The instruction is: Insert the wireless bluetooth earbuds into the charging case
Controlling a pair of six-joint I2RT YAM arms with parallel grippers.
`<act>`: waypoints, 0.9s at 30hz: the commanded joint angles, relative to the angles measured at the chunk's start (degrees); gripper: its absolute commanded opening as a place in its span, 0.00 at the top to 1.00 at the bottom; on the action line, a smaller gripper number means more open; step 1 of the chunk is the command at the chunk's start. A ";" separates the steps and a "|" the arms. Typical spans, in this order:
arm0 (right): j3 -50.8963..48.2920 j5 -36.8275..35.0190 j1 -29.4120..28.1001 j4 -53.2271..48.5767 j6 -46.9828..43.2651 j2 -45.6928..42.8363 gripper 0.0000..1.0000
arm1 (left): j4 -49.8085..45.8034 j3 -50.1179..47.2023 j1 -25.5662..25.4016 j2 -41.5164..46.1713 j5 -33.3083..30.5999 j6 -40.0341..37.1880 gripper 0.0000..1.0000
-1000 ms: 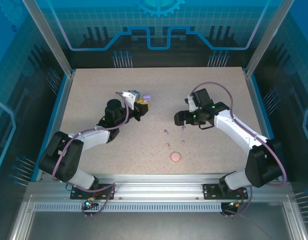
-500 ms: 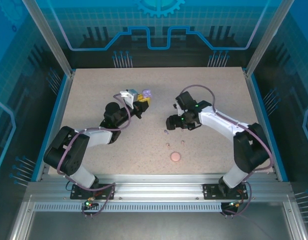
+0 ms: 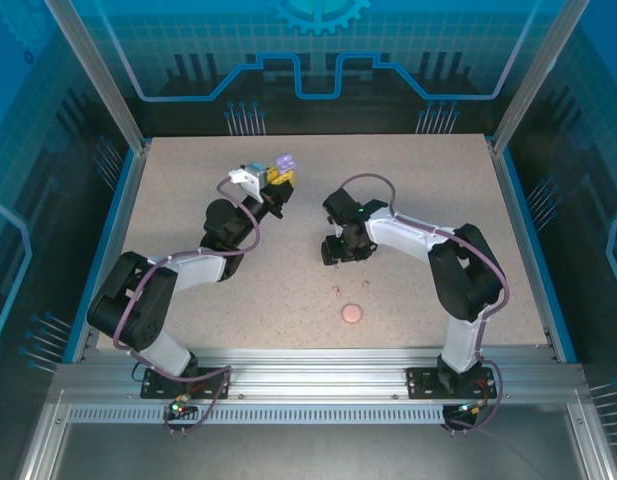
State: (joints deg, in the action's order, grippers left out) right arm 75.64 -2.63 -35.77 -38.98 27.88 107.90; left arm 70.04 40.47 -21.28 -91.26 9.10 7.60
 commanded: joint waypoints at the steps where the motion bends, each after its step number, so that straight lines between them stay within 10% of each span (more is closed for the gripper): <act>1: 3.09 -0.93 -1.23 -2.58 -1.38 3.01 0.49 | 3.69 0.68 -0.13 0.36 -0.84 1.31 1.00; 27: 7.74 -2.46 -2.95 -4.88 -5.84 9.74 0.60 | 3.08 -0.79 -0.15 1.61 -0.14 1.60 1.00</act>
State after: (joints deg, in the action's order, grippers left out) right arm 82.96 -4.16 -37.89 -42.24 22.83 116.81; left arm 71.00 40.36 -21.28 -91.22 8.80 8.93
